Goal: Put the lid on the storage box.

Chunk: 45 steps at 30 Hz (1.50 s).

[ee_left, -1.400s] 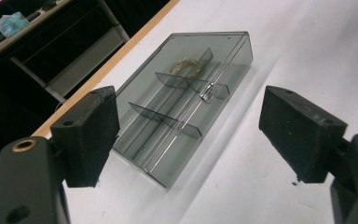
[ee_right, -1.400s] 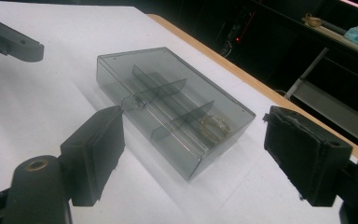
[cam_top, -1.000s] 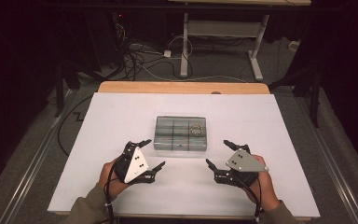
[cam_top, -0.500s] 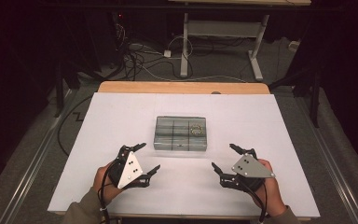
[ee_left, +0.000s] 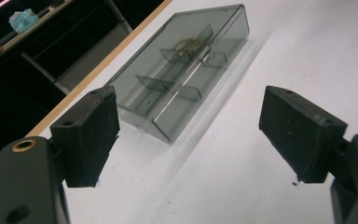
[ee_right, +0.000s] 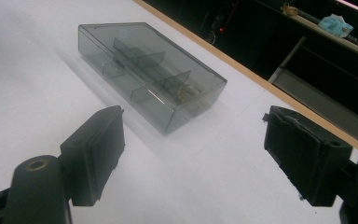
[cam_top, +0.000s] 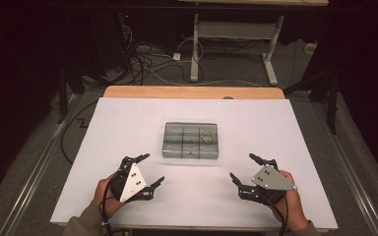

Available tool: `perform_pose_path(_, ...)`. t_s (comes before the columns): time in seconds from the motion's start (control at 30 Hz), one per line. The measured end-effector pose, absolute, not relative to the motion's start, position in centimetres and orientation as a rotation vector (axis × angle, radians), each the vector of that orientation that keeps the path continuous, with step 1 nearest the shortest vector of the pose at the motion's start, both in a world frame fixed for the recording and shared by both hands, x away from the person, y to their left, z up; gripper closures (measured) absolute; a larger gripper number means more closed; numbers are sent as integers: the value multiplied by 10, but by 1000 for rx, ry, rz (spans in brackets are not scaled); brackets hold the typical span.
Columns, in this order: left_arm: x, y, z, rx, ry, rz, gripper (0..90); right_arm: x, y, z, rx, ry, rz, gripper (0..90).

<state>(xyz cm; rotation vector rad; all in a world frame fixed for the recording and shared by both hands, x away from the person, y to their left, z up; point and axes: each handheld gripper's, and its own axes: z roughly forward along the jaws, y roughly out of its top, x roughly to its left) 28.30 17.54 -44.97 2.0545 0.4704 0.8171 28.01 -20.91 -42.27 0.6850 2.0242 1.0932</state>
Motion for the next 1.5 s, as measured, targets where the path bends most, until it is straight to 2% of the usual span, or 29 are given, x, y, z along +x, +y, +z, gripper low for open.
perform_pose_path(0.5, 282, 199, -468, 2073, 552, 820, 189, 276, -233, -437, 722, 2010, 1073, 206)
perform_pose_path(0.53, 283, 204, -467, 2113, 541, 838, 189, 276, -235, -438, 727, 2004, 1075, 207)
perform_pose_path(1.03, 280, 239, -484, 2145, 718, 784, 188, 269, -272, -463, 850, 1936, 1054, 200)
perform_pose_path(1.1, 279, 241, -486, 2155, 737, 780, 156, 269, -275, -467, 865, 1942, 1047, 200)
perform_pose_path(1.5, 276, 244, -485, 2141, 739, 781, 155, 266, -269, -466, 840, 1942, 1053, 200)
